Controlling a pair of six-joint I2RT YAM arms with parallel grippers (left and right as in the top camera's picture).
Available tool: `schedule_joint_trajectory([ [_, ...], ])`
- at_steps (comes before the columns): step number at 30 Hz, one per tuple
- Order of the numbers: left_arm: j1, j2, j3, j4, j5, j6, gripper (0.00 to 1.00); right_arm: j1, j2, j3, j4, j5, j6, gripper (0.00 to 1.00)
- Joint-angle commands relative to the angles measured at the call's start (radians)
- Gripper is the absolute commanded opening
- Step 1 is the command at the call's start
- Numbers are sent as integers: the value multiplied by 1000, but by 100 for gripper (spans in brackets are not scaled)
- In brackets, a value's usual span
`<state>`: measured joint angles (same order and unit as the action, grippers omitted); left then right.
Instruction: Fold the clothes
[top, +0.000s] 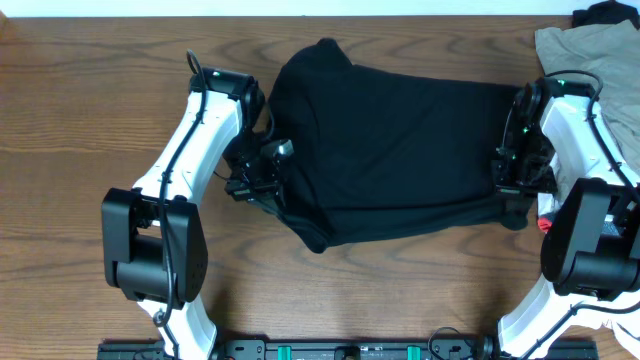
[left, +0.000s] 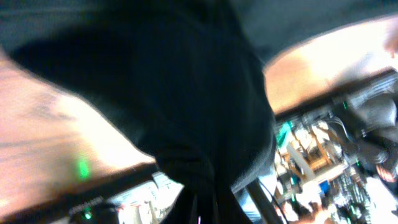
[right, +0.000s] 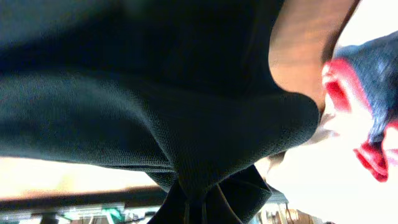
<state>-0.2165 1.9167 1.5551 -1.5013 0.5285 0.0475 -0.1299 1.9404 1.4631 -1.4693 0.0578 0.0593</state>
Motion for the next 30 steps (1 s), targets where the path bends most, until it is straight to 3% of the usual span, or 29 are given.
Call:
schedule_joint_trajectory([
  [1, 32, -35, -1, 60, -138, -113, 6, -7, -3, 1, 55, 13, -3, 1],
  [9, 107, -41, -1, 405, -167, -306, 6, -14, -3, 1, 269, 14, 28, 1],
  [14, 93, -41, -1, 563, -167, -330, 6, -40, -3, 1, 335, 13, 69, 2],
  [17, 70, -41, -1, 588, -168, -330, 6, -43, -3, 1, 344, 14, 75, 7],
  [20, 45, -40, -1, 585, -180, -330, 6, -43, -3, 1, 354, 14, 74, 29],
  [30, 14, -40, -24, 570, -231, -330, 6, -43, -3, 1, 456, 73, 75, 31],
])
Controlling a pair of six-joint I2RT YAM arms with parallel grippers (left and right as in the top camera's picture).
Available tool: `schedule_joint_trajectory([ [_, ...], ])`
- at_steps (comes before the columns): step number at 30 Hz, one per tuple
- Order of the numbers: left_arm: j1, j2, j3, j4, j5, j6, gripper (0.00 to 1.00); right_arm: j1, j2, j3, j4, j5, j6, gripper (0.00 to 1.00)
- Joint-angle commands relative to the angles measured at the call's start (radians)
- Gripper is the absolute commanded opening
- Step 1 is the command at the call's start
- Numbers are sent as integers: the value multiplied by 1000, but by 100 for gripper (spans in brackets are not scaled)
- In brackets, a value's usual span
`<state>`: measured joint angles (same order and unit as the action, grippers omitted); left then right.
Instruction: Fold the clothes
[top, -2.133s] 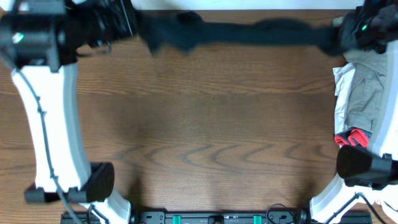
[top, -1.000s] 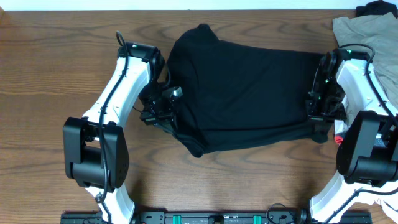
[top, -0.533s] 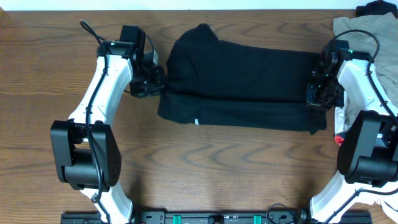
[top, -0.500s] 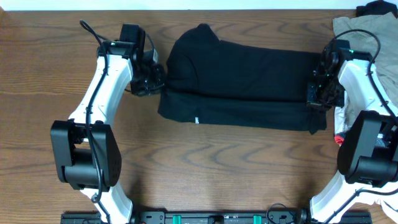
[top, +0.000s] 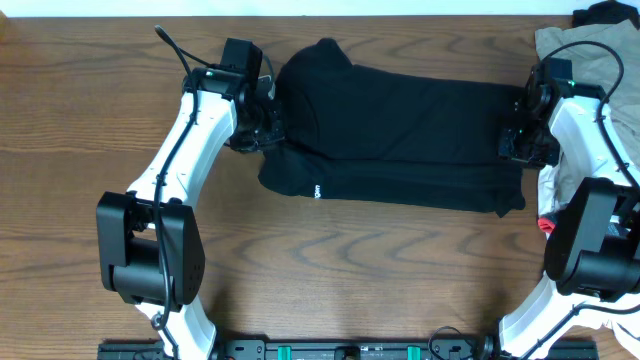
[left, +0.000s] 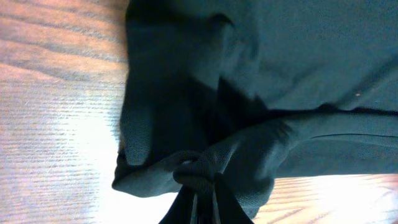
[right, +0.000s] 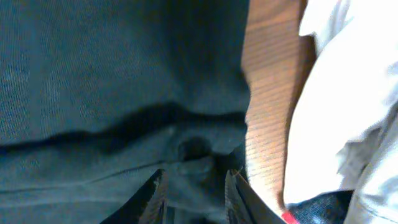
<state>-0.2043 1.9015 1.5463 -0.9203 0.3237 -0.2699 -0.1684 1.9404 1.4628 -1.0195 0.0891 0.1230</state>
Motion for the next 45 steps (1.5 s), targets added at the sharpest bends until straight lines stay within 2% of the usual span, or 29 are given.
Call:
schedule_joint_trajectory([
  [1, 2, -26, -17, -18, -26, -13, 6, -5, -3, 1, 2, 41, 11, 31],
  [4, 2, -25, -19, -36, -27, -12, 6, -3, -3, 1, -69, 31, 11, 35],
  [9, 2, -25, -19, -42, -27, -13, 6, -4, -3, -50, -143, 31, 11, 48],
  [19, 2, -25, -19, -43, -27, -13, 6, -8, -3, -274, 147, 44, -28, 46],
  [21, 2, -25, -19, -43, -27, -13, 6, -8, -3, -282, 172, 60, -32, 44],
  [22, 2, -25, -19, -43, -27, -13, 6, -8, -3, -282, 179, 71, -32, 38],
  [23, 2, -25, -19, -43, -27, -13, 6, -8, -3, -282, 188, 82, -33, 23],
  [25, 2, -25, -19, -43, -27, -13, 6, -8, -3, -273, 187, 111, -35, 2],
  [39, 2, -25, -19, -43, -75, -13, 6, -8, -26, -15, -103, 203, -54, 4],
  [43, 3, -25, -19, -43, -84, -13, 7, -8, -26, 12, -124, 237, -110, 8],
  [45, 3, -25, -19, -43, -103, -13, 6, -8, -26, 13, -126, 253, -122, 14],
])
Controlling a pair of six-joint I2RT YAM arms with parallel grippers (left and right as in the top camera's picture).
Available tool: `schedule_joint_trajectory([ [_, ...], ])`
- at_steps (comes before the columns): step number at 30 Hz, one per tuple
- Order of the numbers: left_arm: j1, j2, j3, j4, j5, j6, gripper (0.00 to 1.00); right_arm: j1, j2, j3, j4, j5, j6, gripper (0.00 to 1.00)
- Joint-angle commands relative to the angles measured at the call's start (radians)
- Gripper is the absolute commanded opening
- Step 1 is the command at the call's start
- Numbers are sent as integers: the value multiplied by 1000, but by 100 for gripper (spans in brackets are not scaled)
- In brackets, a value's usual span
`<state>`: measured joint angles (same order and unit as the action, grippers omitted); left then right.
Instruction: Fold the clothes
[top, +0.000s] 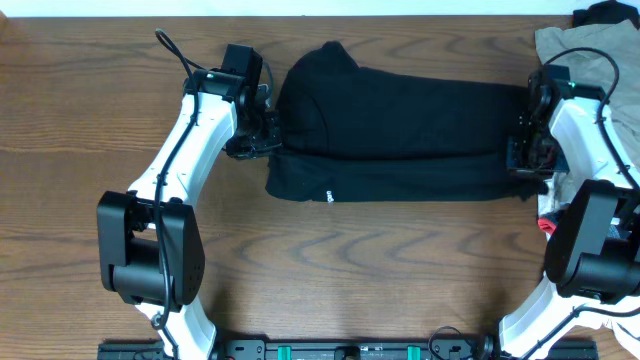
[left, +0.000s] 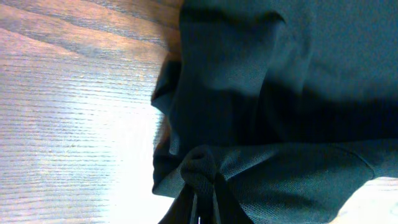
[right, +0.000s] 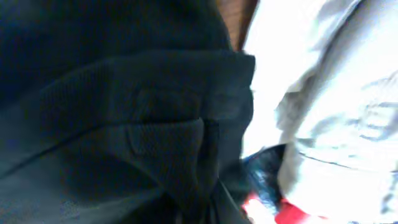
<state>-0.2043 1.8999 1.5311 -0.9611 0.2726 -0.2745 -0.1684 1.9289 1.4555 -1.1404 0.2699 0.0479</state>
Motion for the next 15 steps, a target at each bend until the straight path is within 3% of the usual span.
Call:
schedule_joint_trajectory([
  [1, 3, -24, -3, -2, -58, -8, 6, -8, -14, 20, -5, 74, -46, 15],
  [11, 61, -24, -3, -2, -87, -16, 6, -13, -14, 20, 0, 73, -72, 17],
  [12, 70, -24, -3, -2, -87, -16, 6, -13, -14, 20, -5, 66, -72, 18],
  [14, 81, -24, -3, -2, -87, -16, 6, -13, -14, 20, -21, 30, -72, 33],
  [15, 85, -24, -3, -2, -87, -16, 6, -13, -14, 19, -27, 3, -72, 34],
])
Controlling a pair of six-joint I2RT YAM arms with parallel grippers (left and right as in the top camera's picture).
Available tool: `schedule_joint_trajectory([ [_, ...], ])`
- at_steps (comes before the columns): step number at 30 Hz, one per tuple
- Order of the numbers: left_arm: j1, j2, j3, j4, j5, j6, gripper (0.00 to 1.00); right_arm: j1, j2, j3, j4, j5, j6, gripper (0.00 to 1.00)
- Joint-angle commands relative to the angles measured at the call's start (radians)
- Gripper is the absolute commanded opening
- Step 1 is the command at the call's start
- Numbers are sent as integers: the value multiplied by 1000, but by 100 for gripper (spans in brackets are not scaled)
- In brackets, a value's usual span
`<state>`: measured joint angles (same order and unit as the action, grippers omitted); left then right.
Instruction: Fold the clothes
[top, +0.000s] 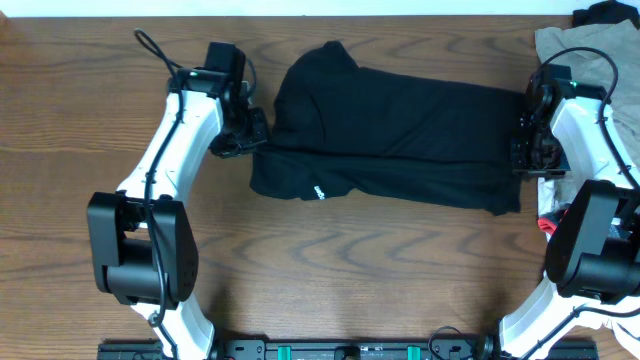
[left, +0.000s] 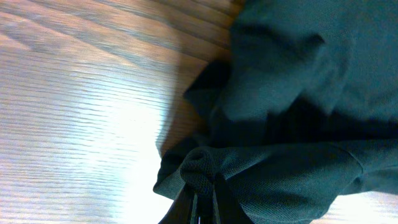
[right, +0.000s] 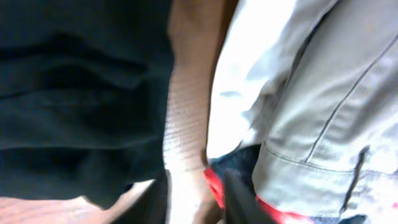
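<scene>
A black shirt (top: 390, 130) lies as a long folded band across the back of the wooden table (top: 100, 250), with a small white mark (top: 318, 190) near its front left. My left gripper (top: 252, 138) is at the shirt's left end, shut on a bunch of the fabric (left: 202, 168). My right gripper (top: 528, 158) is at the shirt's right end. In the right wrist view it (right: 198, 202) stands open over bare wood, with the shirt's edge (right: 74, 93) just to its left.
A heap of beige and light clothes (top: 590, 45) lies at the back right corner, close beside my right gripper (right: 323, 93). A dark piece with red trim (top: 545, 222) lies under the right arm. Bare wood runs along the front and left.
My right gripper has let go of the shirt's right end and is open over the wood. My left gripper has moved left, and the shirt's left end went with it.
Both grippers first held the ends of a wide spread of black shirt nearer the front. Then they were farther back and the shirt lay as a narrower folded band. It stayed so with both grippers on it; now only the left holds.
</scene>
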<state>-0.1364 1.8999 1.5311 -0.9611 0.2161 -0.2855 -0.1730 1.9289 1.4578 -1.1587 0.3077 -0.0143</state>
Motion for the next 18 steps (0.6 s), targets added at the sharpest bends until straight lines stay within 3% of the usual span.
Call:
schedule_joint_trajectory([
  [1, 21, -24, -3, -2, -30, -5, 6, -9, -14, 14, -10, -65, -10, 34],
  [9, 24, -24, -3, -3, -26, -5, 6, -9, -13, -56, 55, -285, -23, 34],
  [18, 24, -24, -3, -3, -22, -5, 6, -9, -13, -146, 128, -286, -25, 33],
])
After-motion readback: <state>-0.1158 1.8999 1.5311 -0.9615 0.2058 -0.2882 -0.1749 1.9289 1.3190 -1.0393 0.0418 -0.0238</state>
